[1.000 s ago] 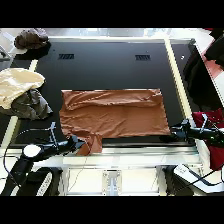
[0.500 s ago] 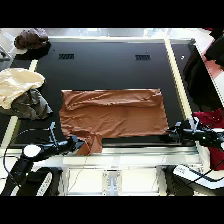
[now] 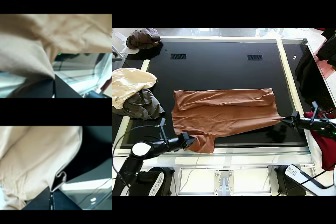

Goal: Fold the shirts.

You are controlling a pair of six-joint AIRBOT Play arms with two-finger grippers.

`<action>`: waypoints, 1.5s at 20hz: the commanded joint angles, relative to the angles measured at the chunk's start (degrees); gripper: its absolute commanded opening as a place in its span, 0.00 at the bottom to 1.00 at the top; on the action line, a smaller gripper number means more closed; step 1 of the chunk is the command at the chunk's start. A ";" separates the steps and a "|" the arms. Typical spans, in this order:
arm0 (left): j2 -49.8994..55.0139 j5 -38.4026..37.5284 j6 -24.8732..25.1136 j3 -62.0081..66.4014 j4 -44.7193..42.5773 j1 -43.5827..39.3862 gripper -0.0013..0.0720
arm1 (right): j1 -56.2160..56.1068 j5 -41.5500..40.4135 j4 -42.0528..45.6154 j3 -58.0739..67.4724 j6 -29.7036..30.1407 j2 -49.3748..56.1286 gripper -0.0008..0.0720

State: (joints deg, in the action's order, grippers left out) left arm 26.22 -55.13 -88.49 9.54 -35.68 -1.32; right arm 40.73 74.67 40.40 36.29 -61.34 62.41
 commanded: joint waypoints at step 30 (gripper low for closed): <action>58.82 12.59 15.72 53.24 -26.03 -0.44 0.04 | -28.00 -19.89 23.10 23.28 -19.41 21.99 0.03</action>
State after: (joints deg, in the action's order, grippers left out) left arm 80.38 -44.53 -74.04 61.73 -61.69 -1.74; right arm 14.22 55.83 63.22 58.39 -80.18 78.37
